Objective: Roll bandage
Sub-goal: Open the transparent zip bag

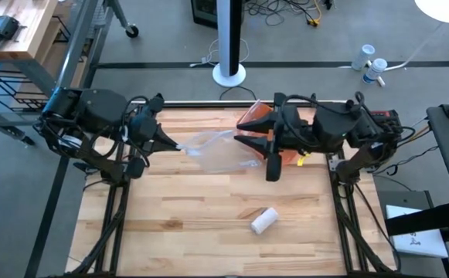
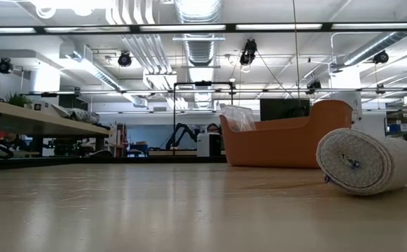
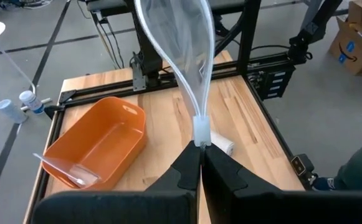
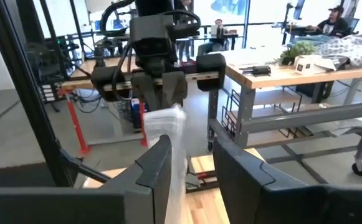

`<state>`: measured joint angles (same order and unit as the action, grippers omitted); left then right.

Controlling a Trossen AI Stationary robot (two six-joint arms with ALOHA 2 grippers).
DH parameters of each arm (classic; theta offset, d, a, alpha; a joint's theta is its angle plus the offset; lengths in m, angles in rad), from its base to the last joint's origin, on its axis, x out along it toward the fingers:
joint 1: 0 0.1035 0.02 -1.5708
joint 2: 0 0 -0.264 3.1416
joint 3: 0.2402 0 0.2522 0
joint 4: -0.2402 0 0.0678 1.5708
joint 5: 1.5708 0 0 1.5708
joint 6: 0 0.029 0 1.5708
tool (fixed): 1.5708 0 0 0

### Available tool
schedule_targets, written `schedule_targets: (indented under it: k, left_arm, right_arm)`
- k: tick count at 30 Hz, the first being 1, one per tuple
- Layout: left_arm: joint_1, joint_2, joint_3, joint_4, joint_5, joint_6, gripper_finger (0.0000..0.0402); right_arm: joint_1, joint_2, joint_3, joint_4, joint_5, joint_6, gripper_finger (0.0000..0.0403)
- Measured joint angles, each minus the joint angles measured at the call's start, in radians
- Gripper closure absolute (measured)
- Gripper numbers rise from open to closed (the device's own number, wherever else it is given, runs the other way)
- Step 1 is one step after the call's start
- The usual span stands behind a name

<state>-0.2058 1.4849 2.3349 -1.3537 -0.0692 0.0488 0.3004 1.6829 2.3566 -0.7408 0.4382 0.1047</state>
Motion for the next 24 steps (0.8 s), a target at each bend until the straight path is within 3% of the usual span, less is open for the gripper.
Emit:
schedule_targets:
  k: [8,15,24]
  left_arm:
    - [0.000,0.000,-0.001,0.003,0.000,-0.011,0.0401]
    - [0.000,0.000,-0.002,0.004,0.000,-0.011,0.0402]
    - [0.000,0.002,-0.007,0.030,-0.001,-0.046,0.0401]
  right_arm:
    - [0.000,0.023,-0.001,0.095,0.006,-0.053,0.0330]
    - [-0.002,0.022,-0.001,0.098,0.004,-0.070,0.0397]
    - [-0.006,0.068,-0.006,0.112,-0.001,-0.064,0.0401]
